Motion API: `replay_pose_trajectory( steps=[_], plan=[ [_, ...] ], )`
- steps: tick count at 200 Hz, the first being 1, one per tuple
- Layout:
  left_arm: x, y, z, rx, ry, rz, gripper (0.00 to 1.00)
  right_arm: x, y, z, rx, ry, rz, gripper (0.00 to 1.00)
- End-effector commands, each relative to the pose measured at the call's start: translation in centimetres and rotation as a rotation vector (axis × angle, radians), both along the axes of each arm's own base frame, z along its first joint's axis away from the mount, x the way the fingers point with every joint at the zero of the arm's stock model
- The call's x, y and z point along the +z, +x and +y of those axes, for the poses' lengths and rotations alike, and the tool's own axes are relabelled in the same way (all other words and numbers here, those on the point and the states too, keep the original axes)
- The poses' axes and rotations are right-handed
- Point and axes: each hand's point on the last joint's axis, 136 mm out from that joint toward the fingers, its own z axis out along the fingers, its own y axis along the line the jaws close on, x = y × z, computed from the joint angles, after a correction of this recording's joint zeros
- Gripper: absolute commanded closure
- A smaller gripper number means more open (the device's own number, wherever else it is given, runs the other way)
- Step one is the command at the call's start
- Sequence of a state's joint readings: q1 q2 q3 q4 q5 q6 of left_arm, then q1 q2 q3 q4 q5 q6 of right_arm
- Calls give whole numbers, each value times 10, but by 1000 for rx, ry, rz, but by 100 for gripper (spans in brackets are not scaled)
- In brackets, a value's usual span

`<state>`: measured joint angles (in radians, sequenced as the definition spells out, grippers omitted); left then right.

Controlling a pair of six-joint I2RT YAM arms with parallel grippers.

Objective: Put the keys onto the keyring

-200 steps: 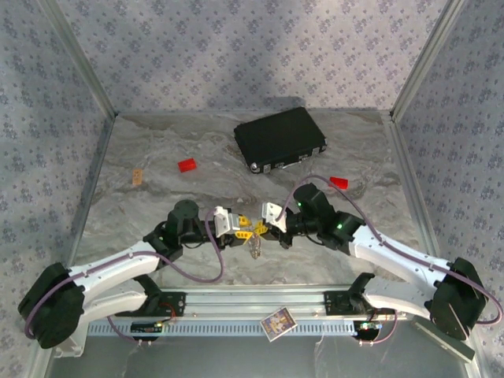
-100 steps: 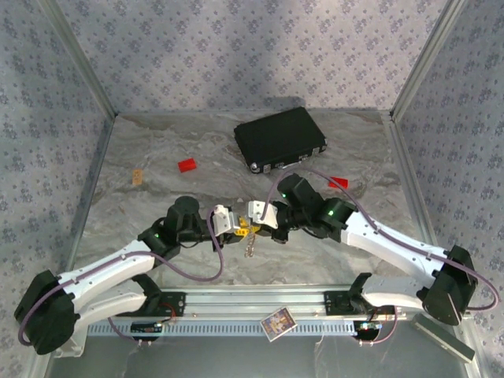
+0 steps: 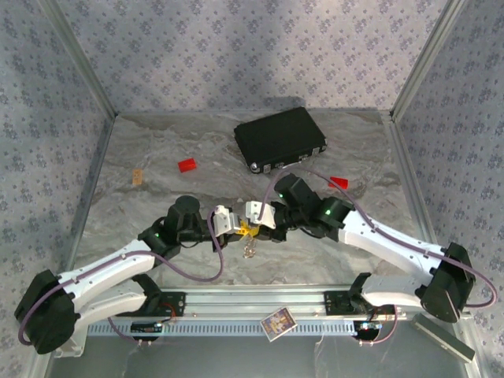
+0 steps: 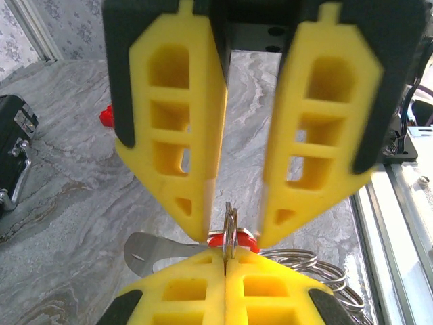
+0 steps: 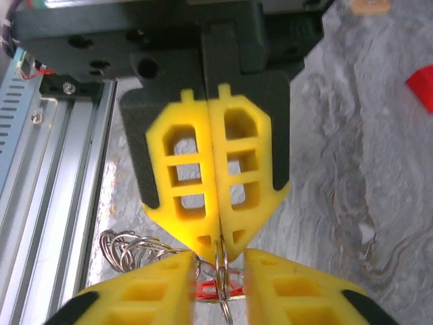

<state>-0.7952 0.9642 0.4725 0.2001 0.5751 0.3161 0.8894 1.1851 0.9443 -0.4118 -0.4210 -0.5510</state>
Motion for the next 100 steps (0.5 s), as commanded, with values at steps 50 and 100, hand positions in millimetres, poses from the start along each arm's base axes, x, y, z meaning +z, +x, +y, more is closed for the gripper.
replay_pose_trajectory(
  steps=[50,100],
  plan=[
    [18,-2,-5,0,-161,-36,100,17,-6,-13,-26,321,79,65],
    [16,-7,-8,-40,-173,-21,100,3,-3,-11,-36,312,105,66]
  ],
)
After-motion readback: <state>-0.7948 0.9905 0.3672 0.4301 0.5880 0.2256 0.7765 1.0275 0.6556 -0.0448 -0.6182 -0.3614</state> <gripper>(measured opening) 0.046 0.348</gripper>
